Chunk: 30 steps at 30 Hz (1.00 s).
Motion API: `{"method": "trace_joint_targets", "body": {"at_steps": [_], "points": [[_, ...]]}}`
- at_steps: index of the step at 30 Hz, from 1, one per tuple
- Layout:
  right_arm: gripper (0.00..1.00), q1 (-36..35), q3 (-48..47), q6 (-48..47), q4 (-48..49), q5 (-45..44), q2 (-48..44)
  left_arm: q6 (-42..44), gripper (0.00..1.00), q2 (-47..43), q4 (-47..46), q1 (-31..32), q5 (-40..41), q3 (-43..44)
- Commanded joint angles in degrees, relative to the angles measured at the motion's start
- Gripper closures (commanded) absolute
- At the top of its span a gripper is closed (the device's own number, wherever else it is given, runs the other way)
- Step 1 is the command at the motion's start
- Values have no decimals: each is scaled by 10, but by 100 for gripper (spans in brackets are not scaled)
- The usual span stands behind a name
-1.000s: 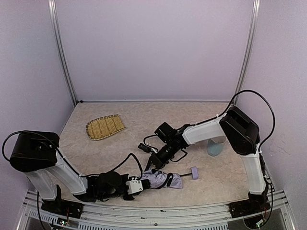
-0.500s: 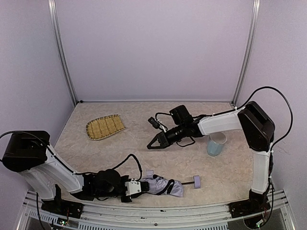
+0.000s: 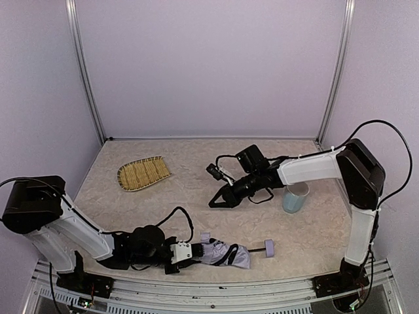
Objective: Put away the umbrella
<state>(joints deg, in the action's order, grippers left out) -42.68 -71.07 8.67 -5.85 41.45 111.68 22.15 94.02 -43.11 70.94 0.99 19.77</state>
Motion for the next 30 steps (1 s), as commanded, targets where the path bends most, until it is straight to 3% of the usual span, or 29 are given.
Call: {"method": "trace_joint_targets", "body": {"at_steps": [1,7,12,17,19,24,26,30], "points": [[83,-16,55,-90,-61,-42,-85,-51,100,29,108,-29,-57,33],[64,-60,185,-190,-38,-162,-255,-88,100,61,212,-58,-93,93],[41,-141,316,-304,22,-291,-371,-114,100,68,238,-92,-139,109],[10,-216,346,-381,45,-419,-352,-111,100,79,278,-109,-186,136],[5,-222,331,-399,43,-442,-319,-109,100,83,291,-113,-199,145],[4,-229,301,-427,34,-450,-238,-111,100,86,300,-125,-220,152],[6,-231,306,-431,39,-491,-207,-112,100,85,301,-127,-225,152],[20,-232,287,-417,19,-505,-150,-108,100,91,304,-128,-230,157]]}}
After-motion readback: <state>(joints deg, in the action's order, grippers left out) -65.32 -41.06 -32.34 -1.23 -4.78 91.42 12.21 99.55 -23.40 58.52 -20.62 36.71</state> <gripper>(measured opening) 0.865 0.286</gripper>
